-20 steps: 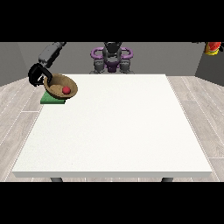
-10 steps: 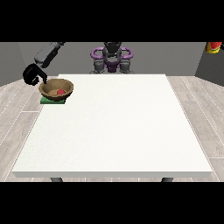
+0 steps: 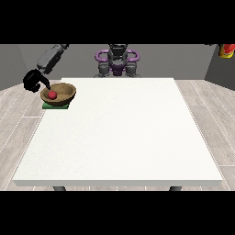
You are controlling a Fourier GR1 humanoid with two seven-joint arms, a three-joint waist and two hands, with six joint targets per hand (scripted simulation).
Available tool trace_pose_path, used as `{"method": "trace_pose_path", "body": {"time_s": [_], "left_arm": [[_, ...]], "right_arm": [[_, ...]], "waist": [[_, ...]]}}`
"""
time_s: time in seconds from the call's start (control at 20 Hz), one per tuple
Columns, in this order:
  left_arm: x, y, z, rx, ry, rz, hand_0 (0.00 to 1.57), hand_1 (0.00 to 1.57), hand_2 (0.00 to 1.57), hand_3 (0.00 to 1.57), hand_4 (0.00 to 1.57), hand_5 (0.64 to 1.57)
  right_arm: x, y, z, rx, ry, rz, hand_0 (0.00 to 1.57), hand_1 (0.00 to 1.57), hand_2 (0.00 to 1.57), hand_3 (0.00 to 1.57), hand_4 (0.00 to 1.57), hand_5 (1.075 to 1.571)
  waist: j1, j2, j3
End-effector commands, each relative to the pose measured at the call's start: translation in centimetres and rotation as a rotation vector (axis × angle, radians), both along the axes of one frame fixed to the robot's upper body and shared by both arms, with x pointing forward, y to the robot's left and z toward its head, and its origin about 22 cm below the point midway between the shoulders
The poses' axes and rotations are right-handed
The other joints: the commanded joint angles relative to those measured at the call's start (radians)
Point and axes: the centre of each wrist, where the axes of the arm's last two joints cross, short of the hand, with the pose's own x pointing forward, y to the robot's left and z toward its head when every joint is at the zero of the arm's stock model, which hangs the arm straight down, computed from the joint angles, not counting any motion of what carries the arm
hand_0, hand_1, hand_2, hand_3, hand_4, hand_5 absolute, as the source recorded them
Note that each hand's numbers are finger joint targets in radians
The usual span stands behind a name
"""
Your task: Pick the cup and pour the ball into the bowl, then pick the bowl and place it on the pad
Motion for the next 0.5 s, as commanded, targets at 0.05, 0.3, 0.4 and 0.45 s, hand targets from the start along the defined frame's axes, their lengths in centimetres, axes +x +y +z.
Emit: {"method": "trace_pose_path", "body": {"time_s": [0.05, 0.3, 0.4, 0.45], "left_arm": [[0.5, -0.1, 1.2, 0.001, -0.043, -0.01, 0.0, 0.0, 0.0, 0.0, 1.19, 1.565], [0.2, -0.3, 1.4, 0.012, -0.056, -0.009, 0.0, 0.0, 0.0, 0.0, 1.19, 1.568], [-0.5, 0.5, 2.3, 0.017, -0.055, -0.006, 0.0, 0.0, 0.0, 0.0, 1.2, 1.568], [0.3, 0.0, 1.7, 0.011, -0.009, -0.01, 0.0, 0.0, 0.0, 0.0, 1.21, 1.568]], "right_arm": [[2.6, 1.9, 1.7, 0.023, -0.062, -0.006, 1.43, 1.43, 1.38, 0.67, 0.0, 1.534], [1.9, 0.4, 1.7, -0.054, 0.008, 0.025, 0.64, 0.64, 0.69, 1.01, 0.0, 1.469], [1.3, -0.8, 2.4, -0.102, 0.025, 0.09, 0.0, 0.0, 0.21, 0.0, 0.0, 1.442], [2.3, 1.1, 1.7, -0.099, 0.08, 0.119, 0.0, 0.0, 0.0, 0.0, 0.0, 1.435]], "waist": [[0.016, 0.054, 0.0001], [0.041, 0.051, 0.0002], [0.041, 0.065, 0.0003], [0.022, 0.015, -0.0002]]}}
